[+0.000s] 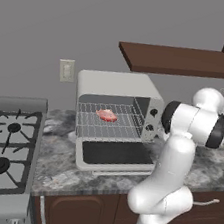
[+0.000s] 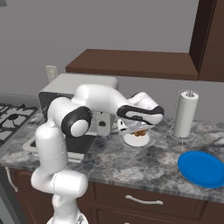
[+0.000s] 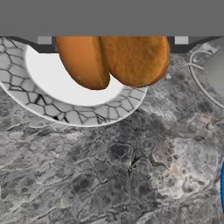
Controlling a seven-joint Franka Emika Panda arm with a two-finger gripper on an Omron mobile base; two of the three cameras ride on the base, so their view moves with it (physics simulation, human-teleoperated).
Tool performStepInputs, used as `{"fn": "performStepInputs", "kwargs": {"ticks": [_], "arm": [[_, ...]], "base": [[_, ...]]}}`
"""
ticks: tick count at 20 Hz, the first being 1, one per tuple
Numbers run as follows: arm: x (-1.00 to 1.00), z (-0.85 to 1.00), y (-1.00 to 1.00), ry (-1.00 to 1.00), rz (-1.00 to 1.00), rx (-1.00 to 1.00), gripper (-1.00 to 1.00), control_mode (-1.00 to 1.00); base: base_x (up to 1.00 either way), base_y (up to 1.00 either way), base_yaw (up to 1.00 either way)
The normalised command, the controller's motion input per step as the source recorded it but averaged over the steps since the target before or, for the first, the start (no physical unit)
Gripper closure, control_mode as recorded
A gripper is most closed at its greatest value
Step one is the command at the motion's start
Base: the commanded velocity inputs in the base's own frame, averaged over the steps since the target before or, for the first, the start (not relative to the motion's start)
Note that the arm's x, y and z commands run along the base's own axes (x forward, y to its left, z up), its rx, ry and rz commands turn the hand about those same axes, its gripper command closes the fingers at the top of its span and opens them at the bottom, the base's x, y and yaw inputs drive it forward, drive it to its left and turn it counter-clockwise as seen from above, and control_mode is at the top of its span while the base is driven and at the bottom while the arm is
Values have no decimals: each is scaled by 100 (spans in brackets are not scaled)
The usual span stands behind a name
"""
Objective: Open the toaster oven door. Place the hotdog bun on the top rack in the toaster oven and place the steak on the bottom rack.
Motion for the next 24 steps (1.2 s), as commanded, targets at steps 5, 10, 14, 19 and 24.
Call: {"fn": "performStepInputs", "kwargs": {"ticks": [5, 10, 14, 19, 24], "arm": [[-48, 65, 1, 1, 23, 7, 100, -100], [-48, 60, 12, 4, 32, 0, 100, -100], [-46, 61, 18, 1, 34, 0, 100, -100], [-37, 66, 25, 7, 31, 0, 100, -100], [-21, 72, 33, 11, 22, -3, 100, -100]], "base": [[0, 0, 0], [0, 0, 0], [0, 0, 0], [0, 0, 0], [0, 0, 0]]}}
